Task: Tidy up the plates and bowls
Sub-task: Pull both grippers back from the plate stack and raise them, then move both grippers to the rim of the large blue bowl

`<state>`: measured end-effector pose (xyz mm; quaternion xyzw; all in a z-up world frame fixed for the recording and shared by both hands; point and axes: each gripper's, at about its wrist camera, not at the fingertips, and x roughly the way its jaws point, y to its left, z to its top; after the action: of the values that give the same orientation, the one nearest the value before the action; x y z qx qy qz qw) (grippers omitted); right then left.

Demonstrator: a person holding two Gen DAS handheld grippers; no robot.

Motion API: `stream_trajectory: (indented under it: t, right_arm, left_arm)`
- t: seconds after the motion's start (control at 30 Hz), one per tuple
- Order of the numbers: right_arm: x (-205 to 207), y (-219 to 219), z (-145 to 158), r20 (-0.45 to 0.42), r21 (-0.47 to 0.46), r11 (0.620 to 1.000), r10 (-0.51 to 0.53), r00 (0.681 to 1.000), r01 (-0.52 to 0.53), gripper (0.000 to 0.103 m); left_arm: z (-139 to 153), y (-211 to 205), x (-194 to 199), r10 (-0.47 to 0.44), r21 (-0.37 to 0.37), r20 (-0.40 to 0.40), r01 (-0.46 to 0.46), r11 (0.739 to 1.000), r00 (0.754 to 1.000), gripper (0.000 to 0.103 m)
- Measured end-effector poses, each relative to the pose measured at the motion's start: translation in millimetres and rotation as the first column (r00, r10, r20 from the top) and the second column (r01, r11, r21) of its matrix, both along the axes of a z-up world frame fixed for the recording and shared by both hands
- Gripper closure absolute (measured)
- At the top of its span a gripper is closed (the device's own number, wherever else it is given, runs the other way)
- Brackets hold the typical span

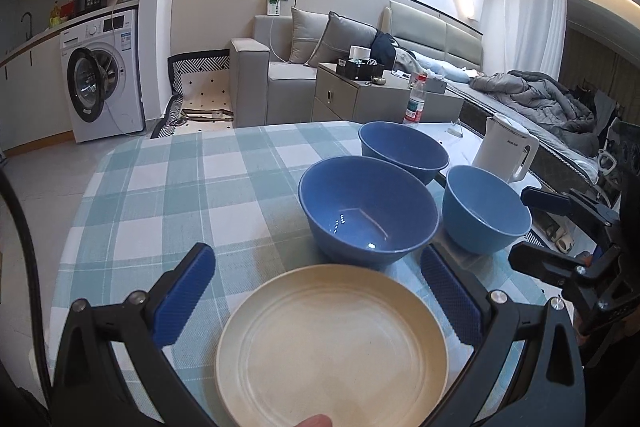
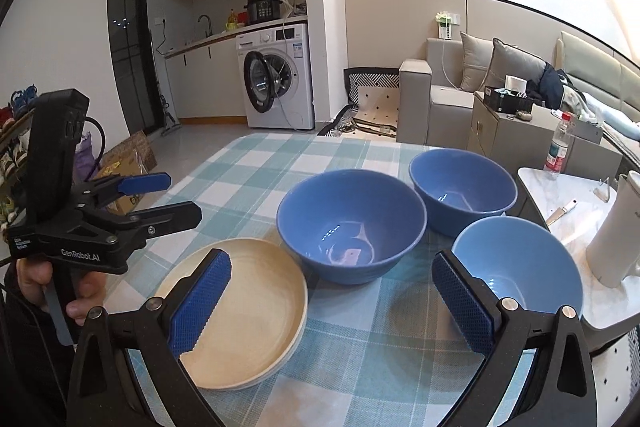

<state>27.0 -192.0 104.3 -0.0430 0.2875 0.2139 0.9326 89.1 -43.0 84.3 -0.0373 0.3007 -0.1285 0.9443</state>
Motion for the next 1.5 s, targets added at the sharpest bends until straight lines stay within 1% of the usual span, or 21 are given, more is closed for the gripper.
stream_trajectory:
  t: [0.3,0.5,0.83,0.97,1.1,1.5]
  right_arm:
    - [11.8,-26.0,19.0,0.026,0.015,0.998,-0.058,0.998,0.057,0.001]
    - [24.1,-45.8,26.9,0.026,0.038,0.995,-0.092,0.995,0.091,0.001]
    - [43.7,-81.4,39.8,0.036,0.035,0.988,-0.152,0.988,0.151,0.001]
    - [50.8,-89.9,39.6,0.029,0.025,0.986,-0.166,0.986,0.165,0.001]
    - [61.3,-94.0,36.4,0.016,0.016,0.986,-0.167,0.986,0.166,0.001]
    - [83.8,-96.3,31.0,-0.018,-0.005,0.984,-0.178,0.984,0.178,0.001]
  left_arm:
    - [5.3,-7.6,18.6,0.008,-0.006,-0.004,-0.008,1.0,1.0,0.0]
    - [14.2,-14.9,32.5,0.01,0.005,0.008,-0.011,1.0,1.0,0.0]
    - [22.1,-32.5,55.0,-0.013,0.027,0.02,0.012,1.0,1.0,0.0]
    - [21.3,-38.7,66.2,-0.022,0.039,0.019,0.021,0.999,1.0,0.0]
    - [19.8,-40.2,78.3,-0.023,0.028,0.004,0.022,0.999,1.0,0.0]
    - [17.2,-47.3,105.5,-0.038,0.035,-0.022,0.038,0.999,0.999,0.0]
